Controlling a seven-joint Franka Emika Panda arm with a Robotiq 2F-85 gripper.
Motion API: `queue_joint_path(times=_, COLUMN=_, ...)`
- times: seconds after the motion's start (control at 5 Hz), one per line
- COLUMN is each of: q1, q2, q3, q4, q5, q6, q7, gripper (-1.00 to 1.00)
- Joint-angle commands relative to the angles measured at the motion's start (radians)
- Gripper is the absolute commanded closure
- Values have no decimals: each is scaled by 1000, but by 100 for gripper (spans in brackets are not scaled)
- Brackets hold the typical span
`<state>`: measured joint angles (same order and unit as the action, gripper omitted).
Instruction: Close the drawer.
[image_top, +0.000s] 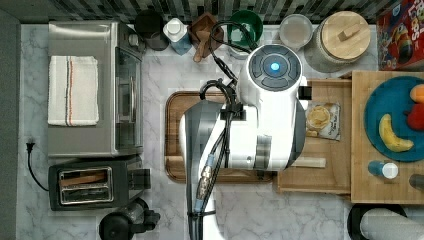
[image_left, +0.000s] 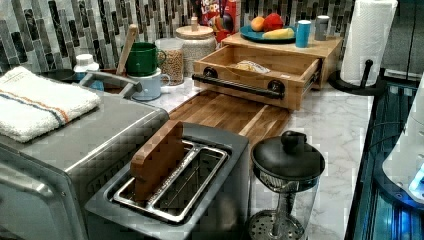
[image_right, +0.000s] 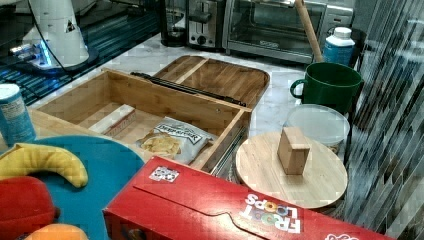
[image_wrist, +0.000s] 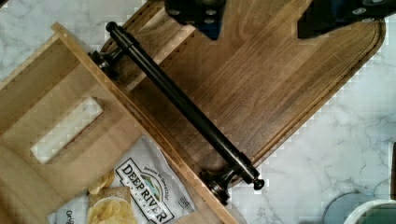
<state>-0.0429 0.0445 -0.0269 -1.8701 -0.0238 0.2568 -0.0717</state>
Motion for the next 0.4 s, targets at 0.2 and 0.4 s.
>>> queue_joint_path(times=0.2, q1=-3, q2=0, q3=3, q4=0, q5=0, q6=4, q7=-11, gripper=100)
queue_joint_path(times=0.4, q1=-19, q2=11, q3=0, q4=9, q5=53, q6=-15, q7=-96, gripper=-100)
